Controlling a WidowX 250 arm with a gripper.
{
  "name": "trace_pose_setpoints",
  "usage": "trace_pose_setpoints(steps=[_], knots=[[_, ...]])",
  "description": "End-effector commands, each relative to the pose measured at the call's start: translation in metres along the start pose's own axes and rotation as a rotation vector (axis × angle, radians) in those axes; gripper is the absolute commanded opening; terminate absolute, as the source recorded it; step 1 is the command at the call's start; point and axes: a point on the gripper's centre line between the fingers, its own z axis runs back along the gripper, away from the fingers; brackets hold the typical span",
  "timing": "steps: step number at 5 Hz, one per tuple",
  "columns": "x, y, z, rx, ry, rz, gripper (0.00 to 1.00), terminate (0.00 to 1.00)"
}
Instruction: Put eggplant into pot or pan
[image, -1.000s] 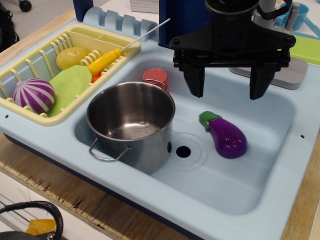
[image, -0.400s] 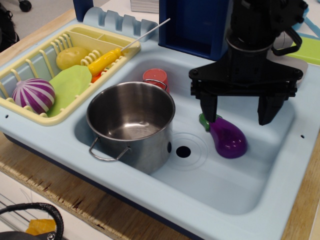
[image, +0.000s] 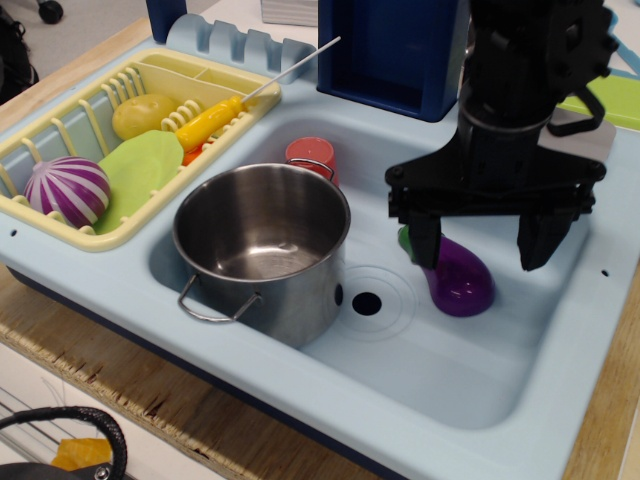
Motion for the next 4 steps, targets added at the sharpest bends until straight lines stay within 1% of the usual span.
trace_pose_setpoints(steps=[1, 2, 3, 4], knots=[[0.004, 0.005, -0.011, -0.026, 0.009, 0.031, 1.0, 0.0], [0.002, 0.008, -0.024, -0.043, -0.024, 0.039, 1.0, 0.0], [0.007, 0.01, -0.034, -0.026, 0.027, 0.049, 1.0, 0.0], [0.003, 0.009, -0.034, -0.009, 0.017, 0.074, 0.0, 0.0]])
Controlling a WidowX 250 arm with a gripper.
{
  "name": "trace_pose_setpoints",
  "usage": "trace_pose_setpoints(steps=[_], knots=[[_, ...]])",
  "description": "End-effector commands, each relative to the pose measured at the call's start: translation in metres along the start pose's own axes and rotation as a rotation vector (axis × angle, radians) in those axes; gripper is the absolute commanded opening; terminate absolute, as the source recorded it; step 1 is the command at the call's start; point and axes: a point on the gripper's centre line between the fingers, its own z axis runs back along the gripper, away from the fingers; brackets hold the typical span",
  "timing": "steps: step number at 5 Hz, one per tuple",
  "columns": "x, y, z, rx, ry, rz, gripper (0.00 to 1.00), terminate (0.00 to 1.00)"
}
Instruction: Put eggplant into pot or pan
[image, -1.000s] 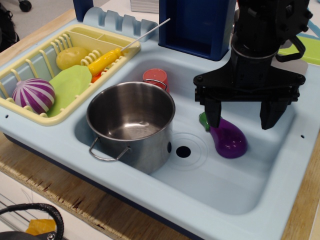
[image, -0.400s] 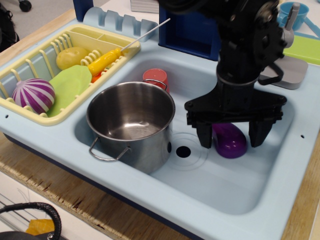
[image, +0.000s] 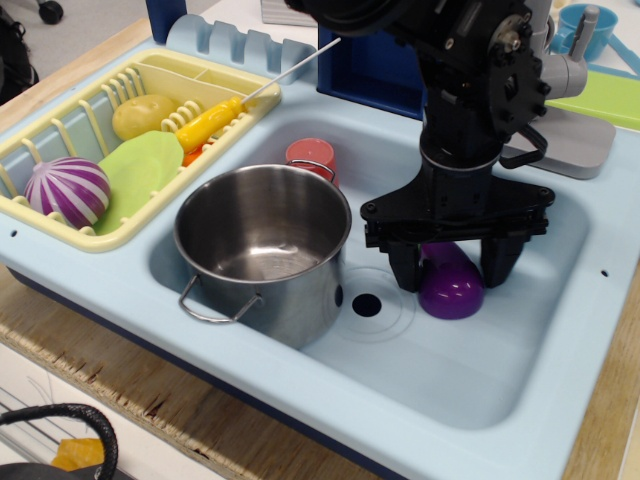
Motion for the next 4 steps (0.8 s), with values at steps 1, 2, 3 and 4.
trace_pose_setpoints(steps=[1, 2, 3, 4], knots=[[-0.007, -0.004, 0.012, 0.027, -0.008, 0.013, 0.0, 0.0], [-0.008, -0.009, 0.038, 0.052, -0.019, 0.007, 0.0, 0.0], [-0.003, -0.017, 0.063, 0.07, -0.057, -0.008, 0.0, 0.0], [0.006, -0.013, 0.085, 0.081, -0.126, -0.015, 0.0, 0.0]])
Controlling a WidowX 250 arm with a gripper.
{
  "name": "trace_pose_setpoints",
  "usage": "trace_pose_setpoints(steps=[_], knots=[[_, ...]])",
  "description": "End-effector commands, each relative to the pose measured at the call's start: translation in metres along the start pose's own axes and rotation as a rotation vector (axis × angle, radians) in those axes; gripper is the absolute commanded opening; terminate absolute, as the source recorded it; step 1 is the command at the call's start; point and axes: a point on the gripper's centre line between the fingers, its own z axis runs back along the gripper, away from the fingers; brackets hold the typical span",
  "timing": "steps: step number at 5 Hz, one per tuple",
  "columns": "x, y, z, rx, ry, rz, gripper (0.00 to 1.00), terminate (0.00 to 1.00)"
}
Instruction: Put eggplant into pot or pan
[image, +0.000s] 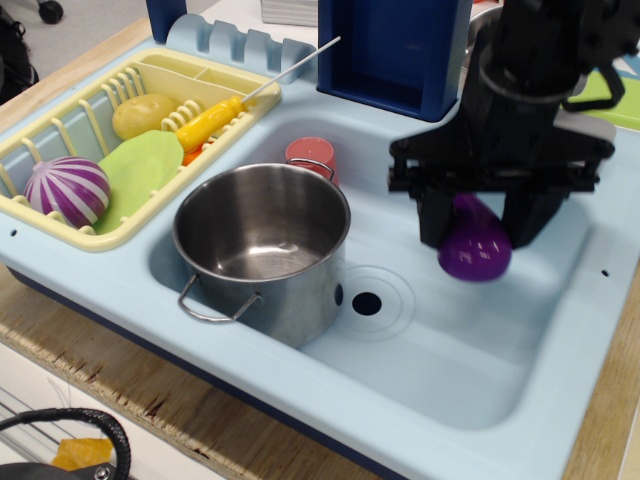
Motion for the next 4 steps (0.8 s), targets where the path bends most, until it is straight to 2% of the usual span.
trace_pose_setpoints(steps=[1, 2, 3, 4], knots=[[0.015, 0.018, 0.044, -0.023, -0.128, 0.044, 0.0, 0.0], [0.008, 0.043, 0.053, -0.002, -0.159, 0.104, 0.0, 0.0], [0.012, 0.055, 0.057, 0.014, -0.118, 0.139, 0.0, 0.0], [0.014, 0.072, 0.052, 0.02, -0.108, 0.154, 0.0, 0.0]])
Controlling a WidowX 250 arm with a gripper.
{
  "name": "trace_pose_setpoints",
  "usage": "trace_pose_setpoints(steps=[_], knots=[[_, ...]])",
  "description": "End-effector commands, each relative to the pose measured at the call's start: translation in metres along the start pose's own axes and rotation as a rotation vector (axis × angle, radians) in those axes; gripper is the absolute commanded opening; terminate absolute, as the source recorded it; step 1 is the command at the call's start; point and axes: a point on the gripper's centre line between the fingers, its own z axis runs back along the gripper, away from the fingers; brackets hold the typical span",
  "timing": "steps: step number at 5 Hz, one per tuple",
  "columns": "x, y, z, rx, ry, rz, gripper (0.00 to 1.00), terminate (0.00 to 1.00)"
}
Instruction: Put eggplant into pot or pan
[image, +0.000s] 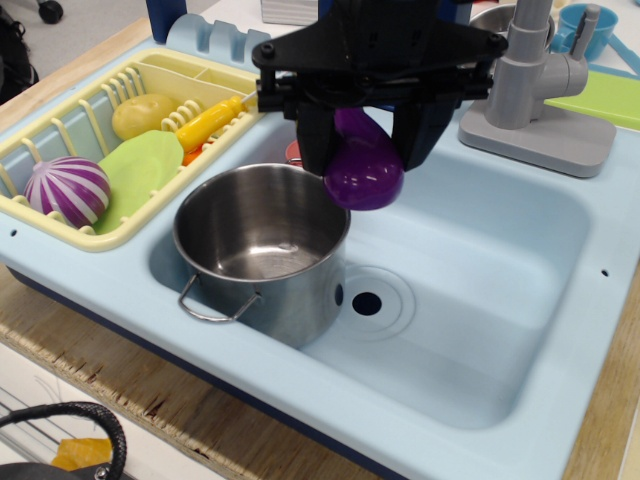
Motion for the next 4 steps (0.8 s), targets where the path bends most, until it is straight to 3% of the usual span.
trace_pose_setpoints(steps=[1, 2, 3, 4], knots=[[0.0109, 0.0283, -0.0049, -0.012, -0.015, 0.02, 0.0, 0.0], [0.0146, 0.0306, -0.0128, -0.042, 0.02, -0.023, 1.0, 0.0], [0.0146, 0.0306, -0.0128, -0.042, 0.02, -0.023, 1.0, 0.0], [0.0146, 0.0306, -0.0128, -0.042, 0.02, -0.023, 1.0, 1.0]])
